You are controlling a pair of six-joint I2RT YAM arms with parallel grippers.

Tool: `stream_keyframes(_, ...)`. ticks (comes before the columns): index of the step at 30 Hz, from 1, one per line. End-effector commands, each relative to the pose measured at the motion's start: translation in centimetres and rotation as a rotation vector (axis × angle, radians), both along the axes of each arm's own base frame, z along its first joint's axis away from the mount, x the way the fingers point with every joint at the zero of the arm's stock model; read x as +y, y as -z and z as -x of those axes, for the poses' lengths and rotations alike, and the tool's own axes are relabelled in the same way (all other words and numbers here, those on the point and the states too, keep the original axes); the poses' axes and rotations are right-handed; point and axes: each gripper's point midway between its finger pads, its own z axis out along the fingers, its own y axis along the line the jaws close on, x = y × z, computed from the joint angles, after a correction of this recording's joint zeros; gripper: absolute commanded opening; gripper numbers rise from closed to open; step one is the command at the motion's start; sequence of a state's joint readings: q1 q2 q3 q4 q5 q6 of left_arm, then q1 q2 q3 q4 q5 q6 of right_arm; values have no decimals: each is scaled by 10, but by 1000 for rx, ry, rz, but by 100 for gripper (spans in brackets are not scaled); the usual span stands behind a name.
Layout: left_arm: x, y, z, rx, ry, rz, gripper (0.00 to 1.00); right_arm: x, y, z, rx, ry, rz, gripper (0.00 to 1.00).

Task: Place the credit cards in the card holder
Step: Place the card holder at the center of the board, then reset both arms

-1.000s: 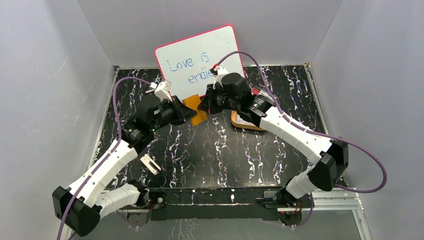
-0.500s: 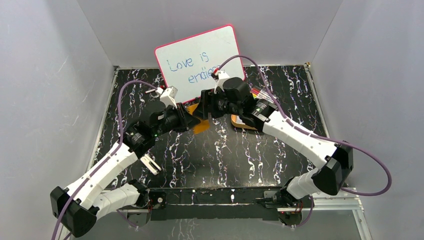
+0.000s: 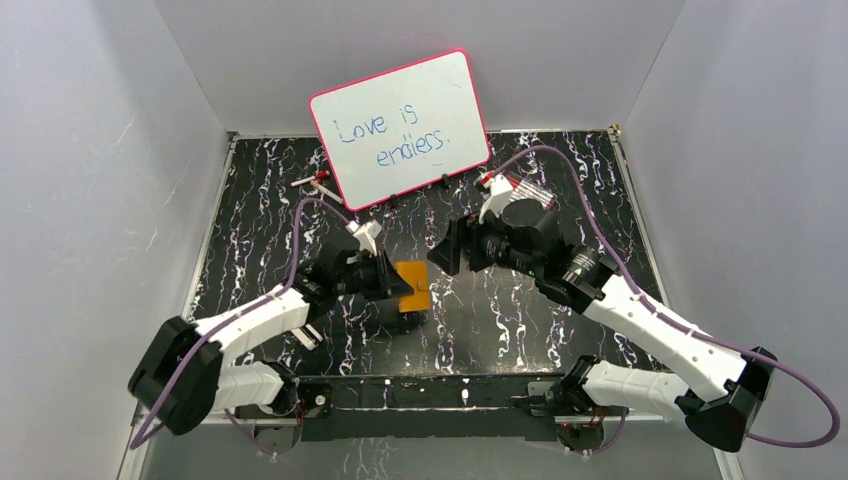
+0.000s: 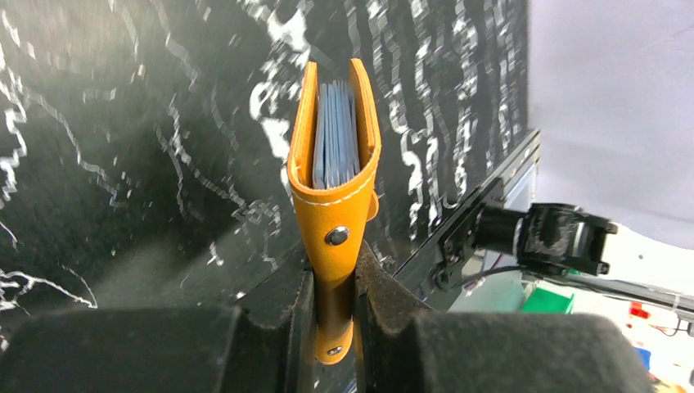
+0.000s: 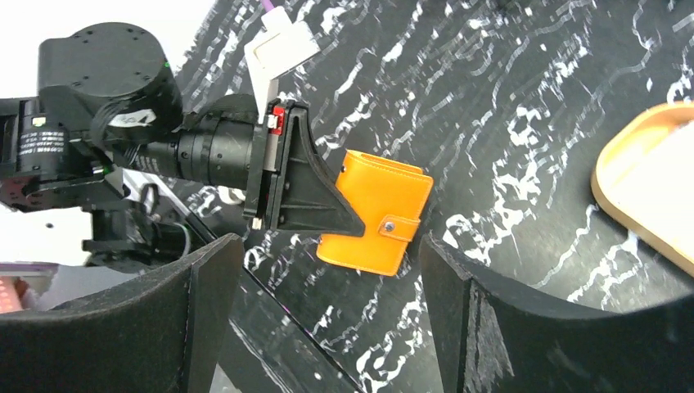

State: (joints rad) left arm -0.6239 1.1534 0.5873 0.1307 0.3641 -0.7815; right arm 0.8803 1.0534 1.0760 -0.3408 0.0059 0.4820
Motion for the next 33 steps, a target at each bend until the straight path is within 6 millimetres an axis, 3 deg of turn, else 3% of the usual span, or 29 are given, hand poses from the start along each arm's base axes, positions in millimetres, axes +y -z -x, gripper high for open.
stream_keyframes(1, -19, 13, 5, 52, 61, 112, 0, -13, 12, -4, -29, 57, 17, 86)
stream_keyframes(4, -17, 39, 5, 114, 34, 82, 0, -18, 20, -1, -24, 69, 21, 86)
stream_keyframes(9, -8, 62, 1, 160, -21, -2, 0, -23, 27, 2, -19, 72, 24, 86)
stream_keyframes(13, 3, 77, 1, 194, -59, -88, 43, -24, 29, 3, -18, 72, 26, 86)
stream_keyframes(18, 24, 79, 1, 187, -139, -183, 67, -25, 23, 4, -28, 73, 12, 86)
stream_keyframes(22, 62, 65, -5, 155, -281, -335, 79, -26, 10, 5, -48, 73, -14, 86)
stream_keyframes(26, 93, 31, -14, 75, -412, -414, 90, -31, 2, 9, -67, 74, -39, 86)
stream_keyframes(33, 104, -22, -19, -95, -467, -324, 91, -41, -1, 17, -86, 73, -64, 86)
